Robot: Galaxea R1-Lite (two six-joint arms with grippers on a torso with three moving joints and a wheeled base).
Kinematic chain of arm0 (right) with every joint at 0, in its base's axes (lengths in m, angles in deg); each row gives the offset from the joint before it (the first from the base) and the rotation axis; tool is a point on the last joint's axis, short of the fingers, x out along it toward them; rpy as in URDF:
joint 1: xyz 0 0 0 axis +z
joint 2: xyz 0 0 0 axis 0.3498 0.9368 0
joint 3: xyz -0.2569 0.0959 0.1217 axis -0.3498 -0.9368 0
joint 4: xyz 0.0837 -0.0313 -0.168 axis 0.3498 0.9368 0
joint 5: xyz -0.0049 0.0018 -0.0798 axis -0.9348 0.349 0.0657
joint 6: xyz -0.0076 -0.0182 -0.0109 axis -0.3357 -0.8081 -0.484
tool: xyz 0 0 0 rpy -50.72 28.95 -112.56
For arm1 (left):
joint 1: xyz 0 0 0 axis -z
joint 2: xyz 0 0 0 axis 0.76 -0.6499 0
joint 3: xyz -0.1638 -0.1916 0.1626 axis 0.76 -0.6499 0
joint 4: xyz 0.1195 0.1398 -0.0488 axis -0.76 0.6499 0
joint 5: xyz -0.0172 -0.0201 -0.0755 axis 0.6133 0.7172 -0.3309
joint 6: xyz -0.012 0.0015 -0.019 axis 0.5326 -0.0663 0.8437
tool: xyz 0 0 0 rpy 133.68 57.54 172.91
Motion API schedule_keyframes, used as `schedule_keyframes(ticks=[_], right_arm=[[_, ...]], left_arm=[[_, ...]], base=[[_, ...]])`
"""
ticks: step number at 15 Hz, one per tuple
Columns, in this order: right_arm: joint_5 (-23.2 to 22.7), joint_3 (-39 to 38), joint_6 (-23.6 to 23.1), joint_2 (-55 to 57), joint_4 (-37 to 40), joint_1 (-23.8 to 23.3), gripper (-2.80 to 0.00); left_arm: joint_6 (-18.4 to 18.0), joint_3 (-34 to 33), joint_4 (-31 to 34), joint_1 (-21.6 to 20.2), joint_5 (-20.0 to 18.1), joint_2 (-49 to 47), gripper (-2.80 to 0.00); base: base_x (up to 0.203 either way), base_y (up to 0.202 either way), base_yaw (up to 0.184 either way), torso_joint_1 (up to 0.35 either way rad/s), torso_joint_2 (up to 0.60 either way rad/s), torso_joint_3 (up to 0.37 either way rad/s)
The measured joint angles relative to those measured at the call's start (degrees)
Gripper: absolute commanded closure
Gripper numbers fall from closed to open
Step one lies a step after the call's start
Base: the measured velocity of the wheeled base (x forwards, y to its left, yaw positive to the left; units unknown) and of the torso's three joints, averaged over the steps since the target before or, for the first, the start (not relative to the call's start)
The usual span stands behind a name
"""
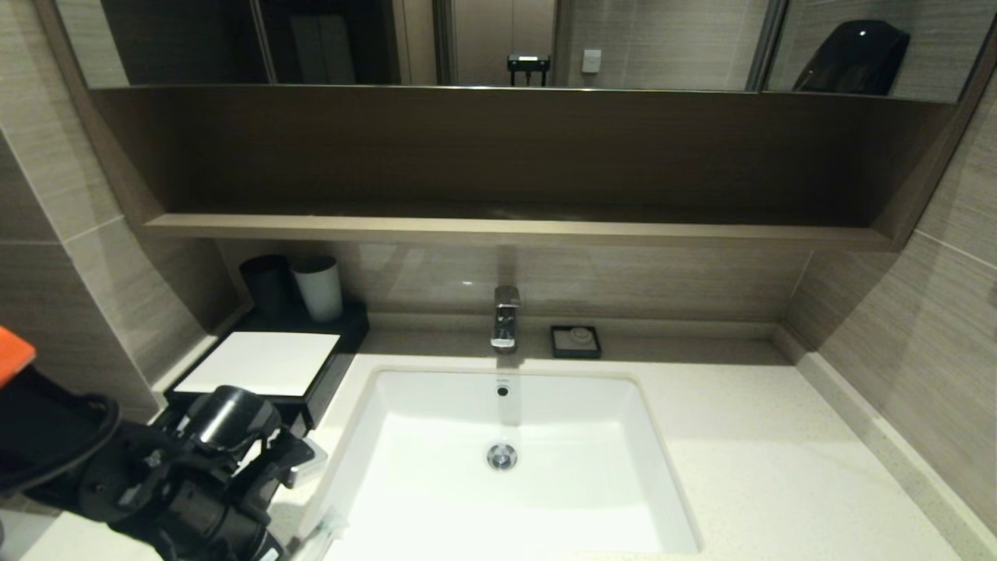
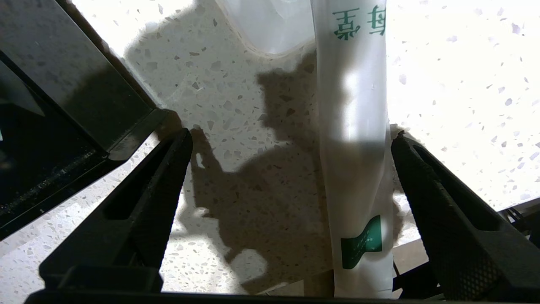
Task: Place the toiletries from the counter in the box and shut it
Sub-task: Pick up the bathroom toiletry
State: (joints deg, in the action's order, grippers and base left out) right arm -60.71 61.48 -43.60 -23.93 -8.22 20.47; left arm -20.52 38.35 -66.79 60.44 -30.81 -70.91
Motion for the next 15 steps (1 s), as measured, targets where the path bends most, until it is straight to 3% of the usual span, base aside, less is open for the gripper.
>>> schedule_keyframes(ticks=[9,10,15], right_arm=[[0.0,0.0,-0.04,0.0,-0.02,0.0,0.0],[0.0,0.0,-0.04,0.0,-0.02,0.0,0.0],[-0.02,0.0,-0.01,0.0,0.0,0.0,0.0]], left_arm=[[0.02,0.01,-0.09,0.02,0.06,0.0,-2.8],[0.01,-0.01,-0.13,0.0,0.02,0.0,0.0],[0.02,-0.09,-0.19,-0.01,0.01,-0.09,0.0]], base=[[0.0,0.0,0.0,0.0,0.0,0.0],[0.0,0.0,0.0,0.0,0.0,0.0],[0.0,0.0,0.0,0.0,0.0,0.0]])
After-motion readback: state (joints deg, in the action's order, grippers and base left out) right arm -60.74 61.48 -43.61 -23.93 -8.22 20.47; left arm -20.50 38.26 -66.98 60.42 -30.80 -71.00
